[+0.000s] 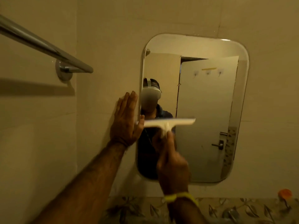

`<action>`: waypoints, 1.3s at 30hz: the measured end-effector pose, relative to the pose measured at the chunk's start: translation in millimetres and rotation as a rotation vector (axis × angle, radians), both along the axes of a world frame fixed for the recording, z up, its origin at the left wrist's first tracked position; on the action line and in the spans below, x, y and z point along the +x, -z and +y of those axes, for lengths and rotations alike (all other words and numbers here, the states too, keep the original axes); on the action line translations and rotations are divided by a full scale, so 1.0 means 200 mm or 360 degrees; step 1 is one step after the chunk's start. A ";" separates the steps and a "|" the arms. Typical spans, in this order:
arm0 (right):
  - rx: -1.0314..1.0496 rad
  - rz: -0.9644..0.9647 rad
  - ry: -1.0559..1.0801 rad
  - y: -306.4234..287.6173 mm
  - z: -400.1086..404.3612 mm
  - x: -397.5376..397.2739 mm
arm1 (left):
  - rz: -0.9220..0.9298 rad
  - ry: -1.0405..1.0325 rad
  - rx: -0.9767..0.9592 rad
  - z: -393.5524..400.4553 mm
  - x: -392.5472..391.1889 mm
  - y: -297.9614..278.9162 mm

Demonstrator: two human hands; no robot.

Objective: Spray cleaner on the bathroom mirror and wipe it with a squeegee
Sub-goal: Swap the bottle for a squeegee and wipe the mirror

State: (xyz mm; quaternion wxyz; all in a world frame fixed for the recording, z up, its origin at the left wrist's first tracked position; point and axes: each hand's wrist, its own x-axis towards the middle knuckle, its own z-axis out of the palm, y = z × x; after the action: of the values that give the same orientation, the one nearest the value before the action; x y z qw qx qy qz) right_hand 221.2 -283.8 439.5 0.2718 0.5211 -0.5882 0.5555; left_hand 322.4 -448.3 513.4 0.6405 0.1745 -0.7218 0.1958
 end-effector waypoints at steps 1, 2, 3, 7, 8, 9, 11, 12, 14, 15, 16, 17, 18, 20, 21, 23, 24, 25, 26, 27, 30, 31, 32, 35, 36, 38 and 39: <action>-0.0074 0.0040 0.0011 -0.10 -0.04 0.00 | 0.0005 -0.0011 -0.0018 0.00 0.00 0.00; -0.0138 0.0071 0.0023 -0.22 -0.07 -0.01 | 0.0014 -0.0014 -0.0024 0.01 0.00 0.00; -0.0191 0.0094 0.0029 -0.34 -0.10 0.00 | 0.0021 -0.0021 -0.0024 0.01 0.01 -0.01; -0.0398 0.0154 0.0035 -0.73 -0.20 -0.02 | 0.0001 -0.0140 0.0009 0.02 -0.01 -0.02; -0.0423 0.0147 0.0025 -0.79 -0.22 -0.03 | -0.0012 -0.0194 -0.0002 0.02 -0.01 -0.02; -0.0444 0.0136 0.0023 -0.85 -0.23 -0.03 | -0.0023 -0.0249 -0.0021 0.01 -0.01 -0.02; -0.0469 0.0122 0.0022 -0.91 -0.25 -0.03 | -0.0040 -0.0314 -0.0044 -0.01 -0.01 -0.02; -0.0470 0.0123 0.0027 -0.93 -0.24 -0.02 | -0.0050 -0.0329 -0.0046 -0.01 -0.01 -0.03; -0.0431 0.0132 0.0060 -0.98 -0.22 -0.01 | -0.0095 -0.0365 -0.0023 -0.01 -0.01 -0.03; -0.0397 0.0145 0.0088 -1.04 -0.21 -0.01 | -0.0121 -0.0382 0.0009 0.00 0.00 -0.04; -0.0359 0.0158 0.0117 -1.11 -0.19 -0.02 | -0.0140 -0.0379 0.0048 0.01 0.00 -0.04; -0.0317 0.0161 0.0128 -1.19 -0.16 -0.03 | -0.0147 -0.0346 0.0077 0.03 0.00 -0.05; -0.0278 0.0145 0.0103 -1.26 -0.12 -0.05 | -0.0136 -0.0297 0.0095 0.05 0.00 -0.05; -0.0305 0.0115 0.0048 -1.36 -0.03 -0.08 | -0.0053 -0.0220 0.0130 0.09 0.00 -0.07; -0.0370 0.0138 0.0072 -1.38 0.00 -0.11 | 0.0021 -0.0210 0.0152 0.11 -0.01 -0.08; -0.0395 0.0182 0.0158 -1.34 0.04 -0.18 | 0.0159 -0.0204 0.0201 0.15 -0.04 -0.10; -0.0325 0.0172 0.0174 -1.31 0.04 -0.21 | 0.0177 -0.0194 0.0219 0.16 -0.06 -0.11; -0.0243 0.0160 0.0181 -1.26 0.04 -0.24 | 0.0160 -0.0182 0.0223 0.17 -0.08 -0.10; -0.0197 0.0162 0.0183 -1.21 0.02 -0.26 | 0.0131 -0.0178 0.0216 0.16 -0.10 -0.08; -0.0198 0.0178 0.0191 -1.16 0.00 -0.29 | 0.0113 -0.0192 0.0193 0.14 -0.12 -0.06; -0.0300 0.0190 0.0206 -0.99 -0.04 -0.33 | 0.0100 -0.0320 0.0086 0.08 -0.13 -0.02; -0.0312 0.0191 0.0203 -0.90 -0.05 -0.34 | 0.0088 -0.0355 0.0062 0.06 -0.13 -0.01; -0.0305 0.0196 0.0197 -0.81 -0.05 -0.35 | 0.0076 -0.0375 0.0050 0.06 -0.13 0.00; -0.0203 0.0174 0.0180 -0.47 -0.02 -0.36 | 0.0043 -0.0375 0.0067 0.07 -0.13 -0.01; -0.0169 0.0159 0.0169 -0.34 0.01 -0.36 | 0.0035 -0.0359 0.0078 0.08 -0.13 -0.01; -0.0071 0.0131 0.0153 -0.07 0.07 -0.37 | 0.0021 -0.0326 0.0108 0.09 -0.12 -0.01; 0.0008 0.0118 0.0153 0.06 0.11 -0.38 | 0.0008 -0.0327 0.0130 0.09 -0.13 -0.01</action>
State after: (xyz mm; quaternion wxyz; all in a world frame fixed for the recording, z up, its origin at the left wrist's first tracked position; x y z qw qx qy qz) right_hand 144.5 -262.6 428.0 0.3185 0.5131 -0.6035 0.5206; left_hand 297.3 -430.3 514.7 0.6111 0.2741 -0.7059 0.2305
